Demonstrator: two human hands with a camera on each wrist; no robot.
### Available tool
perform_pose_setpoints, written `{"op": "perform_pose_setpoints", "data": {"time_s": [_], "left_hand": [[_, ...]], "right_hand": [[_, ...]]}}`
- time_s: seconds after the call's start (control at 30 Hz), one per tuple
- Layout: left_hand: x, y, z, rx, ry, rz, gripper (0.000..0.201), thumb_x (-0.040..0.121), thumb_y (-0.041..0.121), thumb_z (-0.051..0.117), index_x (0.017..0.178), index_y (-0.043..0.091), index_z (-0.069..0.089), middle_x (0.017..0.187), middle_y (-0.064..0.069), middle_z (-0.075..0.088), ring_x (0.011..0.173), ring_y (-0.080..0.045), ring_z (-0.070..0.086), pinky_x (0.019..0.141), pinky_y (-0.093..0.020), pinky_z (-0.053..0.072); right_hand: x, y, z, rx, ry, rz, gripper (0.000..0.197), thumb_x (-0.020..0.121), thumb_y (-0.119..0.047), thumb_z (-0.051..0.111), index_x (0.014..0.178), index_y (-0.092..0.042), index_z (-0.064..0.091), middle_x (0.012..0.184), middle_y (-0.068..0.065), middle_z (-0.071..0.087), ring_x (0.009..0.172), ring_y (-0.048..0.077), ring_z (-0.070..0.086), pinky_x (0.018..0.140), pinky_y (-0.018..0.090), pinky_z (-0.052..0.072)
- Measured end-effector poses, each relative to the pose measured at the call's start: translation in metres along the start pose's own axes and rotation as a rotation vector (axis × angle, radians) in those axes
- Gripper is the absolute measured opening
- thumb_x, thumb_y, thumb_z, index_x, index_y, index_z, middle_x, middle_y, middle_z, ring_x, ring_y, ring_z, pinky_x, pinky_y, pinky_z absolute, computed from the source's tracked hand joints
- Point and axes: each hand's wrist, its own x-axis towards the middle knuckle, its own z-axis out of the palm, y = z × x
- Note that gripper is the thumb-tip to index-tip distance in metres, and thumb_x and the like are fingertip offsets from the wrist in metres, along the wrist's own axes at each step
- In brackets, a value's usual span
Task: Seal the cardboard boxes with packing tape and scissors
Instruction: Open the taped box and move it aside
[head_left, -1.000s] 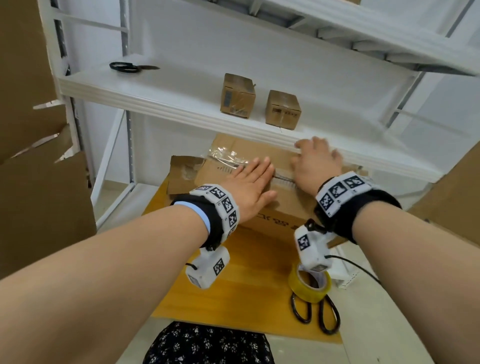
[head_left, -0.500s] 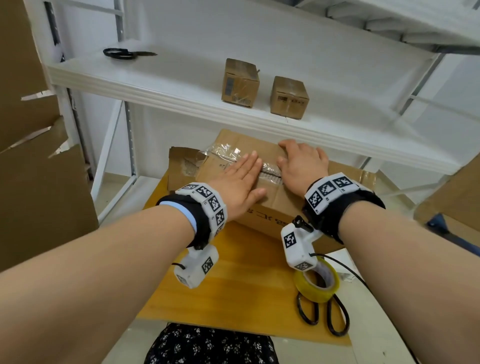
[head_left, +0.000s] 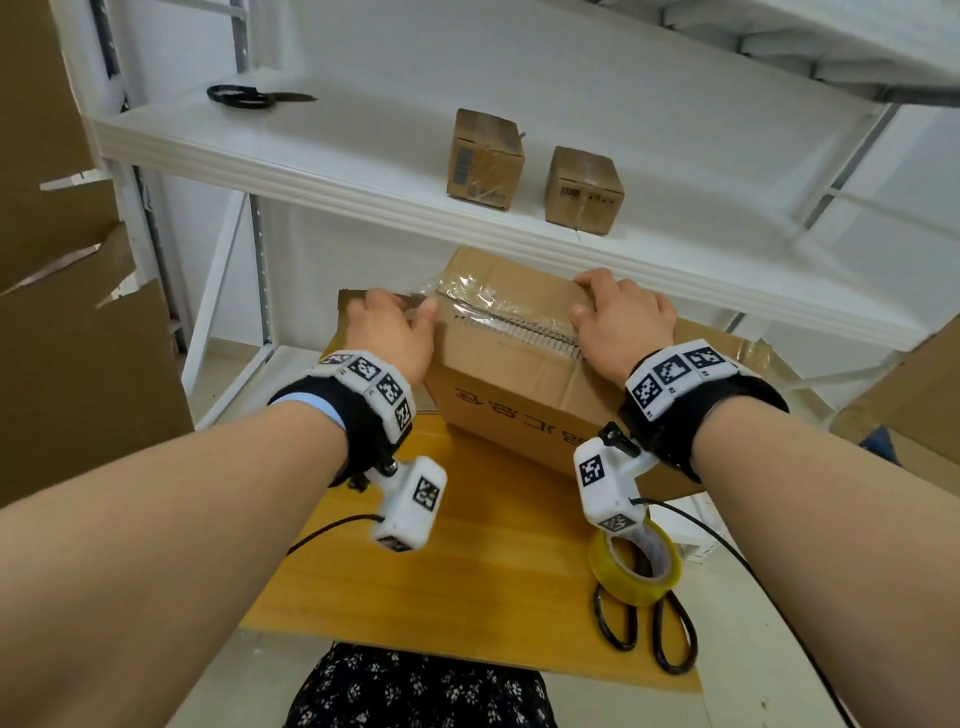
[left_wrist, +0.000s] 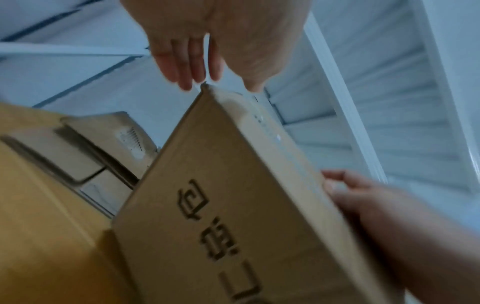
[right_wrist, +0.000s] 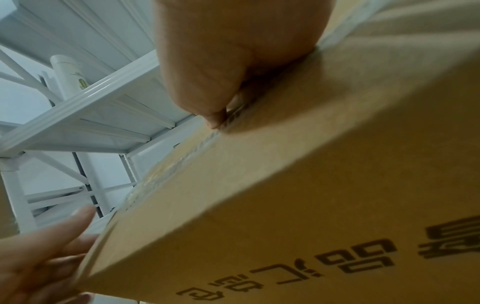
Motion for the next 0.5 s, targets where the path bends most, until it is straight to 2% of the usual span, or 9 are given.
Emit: {"op": "perform_pose_setpoints", "data": {"time_s": [0.07, 0.1, 0.17, 0.23, 0.27, 0.33, 0.4, 0.47, 0.5], "left_hand": [[0.001, 0.007, -0.002, -0.136, -0.194, -0.116, 0.065, 0.093, 0.063, 0.041, 0.135, 0.014, 0.047, 0.122, -0.007, 0.055, 0.096, -0.022, 0.055, 0.078, -0.034, 0.042], [0.0, 0.011, -0.003, -0.218, -0.26, -0.157, 0.069, 0.092, 0.064, 0.043, 0.139, 0.015, 0.044, 0.126, -0.007, 0.055, 0.101, -0.023, 0.055, 0.083, -0.036, 0.044], [-0.003, 0.02, -0.005, -0.398, -0.343, -0.264, 0.076, 0.085, 0.065, 0.055, 0.142, 0.015, 0.041, 0.128, -0.009, 0.052, 0.113, -0.032, 0.053, 0.096, -0.048, 0.046], [-0.008, 0.032, -0.008, -0.563, -0.374, -0.357, 0.073, 0.075, 0.054, 0.073, 0.13, 0.013, 0.05, 0.122, -0.01, 0.057, 0.108, -0.037, 0.057, 0.092, -0.058, 0.05], [-0.01, 0.037, -0.009, -0.618, -0.376, -0.369, 0.068, 0.072, 0.044, 0.078, 0.127, 0.011, 0.053, 0.121, -0.012, 0.06, 0.105, -0.039, 0.059, 0.086, -0.059, 0.052], [-0.013, 0.045, -0.011, -0.649, -0.359, -0.327, 0.049, 0.078, 0.027, 0.078, 0.12, 0.012, 0.058, 0.117, -0.013, 0.063, 0.102, -0.038, 0.061, 0.082, -0.057, 0.055], [-0.016, 0.054, -0.016, -0.644, -0.315, -0.278, 0.032, 0.081, 0.022, 0.076, 0.108, 0.017, 0.059, 0.112, -0.01, 0.065, 0.1, -0.034, 0.062, 0.083, -0.054, 0.056], [-0.021, 0.067, -0.024, -0.649, -0.281, -0.219, 0.032, 0.079, 0.022, 0.078, 0.106, 0.023, 0.062, 0.107, -0.006, 0.068, 0.097, -0.03, 0.064, 0.086, -0.051, 0.055], [-0.024, 0.076, -0.029, -0.645, -0.259, -0.183, 0.035, 0.078, 0.021, 0.079, 0.11, 0.022, 0.065, 0.106, -0.005, 0.069, 0.096, -0.029, 0.064, 0.088, -0.049, 0.055]], "right_hand": [[-0.002, -0.003, -0.001, 0.016, 0.0, 0.015, 0.041, 0.099, -0.033, 0.043, 0.14, -0.03, 0.044, 0.134, 0.006, 0.057, 0.127, 0.028, 0.049, 0.116, 0.045, 0.02], [-0.002, -0.005, -0.002, 0.032, -0.004, 0.027, 0.042, 0.099, -0.032, 0.044, 0.14, -0.028, 0.045, 0.135, 0.006, 0.057, 0.128, 0.028, 0.049, 0.116, 0.044, 0.02], [-0.003, -0.007, -0.004, 0.043, -0.006, 0.037, 0.039, 0.099, -0.031, 0.045, 0.137, -0.024, 0.051, 0.133, 0.005, 0.059, 0.127, 0.029, 0.05, 0.112, 0.043, 0.027], [-0.002, -0.007, -0.01, 0.038, 0.018, 0.03, 0.03, 0.099, -0.029, 0.046, 0.122, -0.022, 0.063, 0.121, 0.005, 0.064, 0.117, 0.029, 0.056, 0.1, 0.04, 0.039], [-0.002, -0.007, -0.015, 0.049, 0.029, 0.04, 0.026, 0.099, -0.028, 0.047, 0.115, -0.022, 0.066, 0.115, 0.004, 0.066, 0.111, 0.028, 0.059, 0.095, 0.039, 0.042], [-0.004, -0.005, -0.026, 0.109, 0.04, 0.061, 0.022, 0.099, -0.025, 0.049, 0.108, -0.02, 0.068, 0.108, 0.003, 0.068, 0.105, 0.027, 0.061, 0.093, 0.039, 0.047], [-0.006, -0.004, -0.038, 0.168, 0.079, 0.054, 0.019, 0.099, -0.022, 0.051, 0.105, -0.018, 0.068, 0.106, 0.003, 0.068, 0.103, 0.026, 0.061, 0.092, 0.041, 0.048], [-0.009, -0.008, -0.051, 0.21, 0.136, 0.032, 0.017, 0.1, -0.021, 0.05, 0.105, -0.018, 0.067, 0.107, 0.003, 0.067, 0.098, 0.021, 0.058, 0.087, 0.036, 0.047], [-0.009, -0.012, -0.058, 0.231, 0.156, 0.017, 0.018, 0.101, -0.021, 0.049, 0.106, -0.018, 0.066, 0.108, 0.002, 0.065, 0.094, 0.019, 0.056, 0.083, 0.033, 0.044]]}}
